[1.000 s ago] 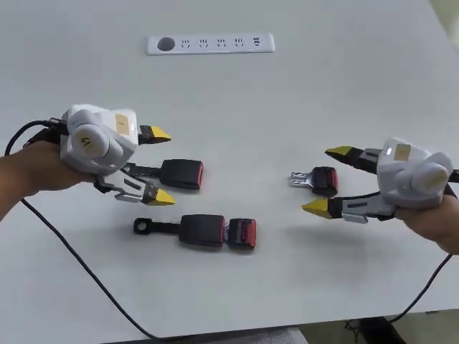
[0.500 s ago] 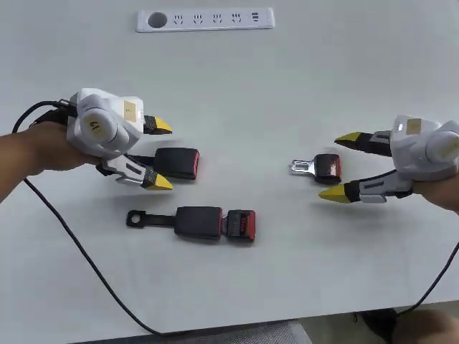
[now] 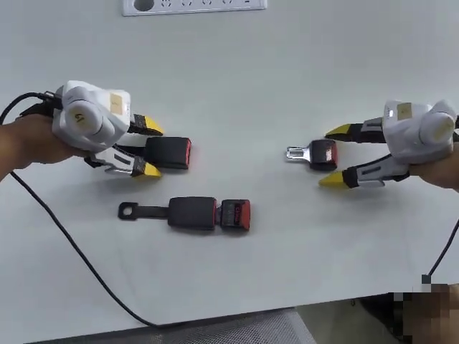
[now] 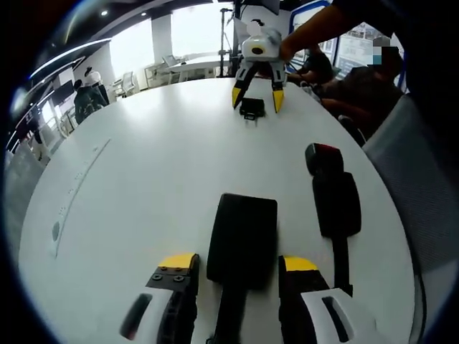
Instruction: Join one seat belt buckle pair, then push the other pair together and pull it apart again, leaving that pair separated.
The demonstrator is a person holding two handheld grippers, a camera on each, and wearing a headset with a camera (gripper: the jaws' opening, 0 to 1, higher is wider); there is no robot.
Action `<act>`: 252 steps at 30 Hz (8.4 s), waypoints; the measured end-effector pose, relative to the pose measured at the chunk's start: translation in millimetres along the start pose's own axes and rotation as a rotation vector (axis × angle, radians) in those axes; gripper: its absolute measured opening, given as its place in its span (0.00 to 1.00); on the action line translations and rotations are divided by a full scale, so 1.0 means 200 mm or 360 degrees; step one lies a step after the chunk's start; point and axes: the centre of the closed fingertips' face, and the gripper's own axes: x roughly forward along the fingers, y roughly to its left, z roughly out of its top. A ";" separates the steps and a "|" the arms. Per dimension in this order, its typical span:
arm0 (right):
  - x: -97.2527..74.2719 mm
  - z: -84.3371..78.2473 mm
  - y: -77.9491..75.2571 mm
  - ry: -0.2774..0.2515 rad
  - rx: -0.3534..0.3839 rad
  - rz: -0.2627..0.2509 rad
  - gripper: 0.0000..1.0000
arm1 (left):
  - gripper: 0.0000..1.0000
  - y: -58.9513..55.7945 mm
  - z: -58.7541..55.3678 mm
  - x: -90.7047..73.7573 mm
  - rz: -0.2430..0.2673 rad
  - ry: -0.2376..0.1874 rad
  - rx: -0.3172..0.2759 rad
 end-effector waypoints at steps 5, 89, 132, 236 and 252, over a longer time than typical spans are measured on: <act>0.01 0.00 0.01 -0.0005 -0.0046 0.0022 0.49 | 0.43 0.00 0.00 0.00 -0.0004 -0.0004 0.0005; 0.57 0.62 0.22 -0.0240 -0.0166 0.0189 0.34 | 0.33 -0.01 0.01 0.01 -0.0003 0.0191 0.0079; 0.67 0.69 0.18 -0.0046 -0.0145 0.0125 0.34 | 0.32 -0.02 0.01 0.02 0.0007 0.0249 0.0098; 0.32 0.35 0.13 -0.0098 -0.0113 0.0050 0.36 | 0.33 -0.02 0.00 0.00 0.0002 0.0119 0.0023; 0.21 0.24 0.08 -0.0082 -0.0098 0.0028 0.36 | 0.34 -0.02 0.00 0.00 -0.0004 0.0132 0.0024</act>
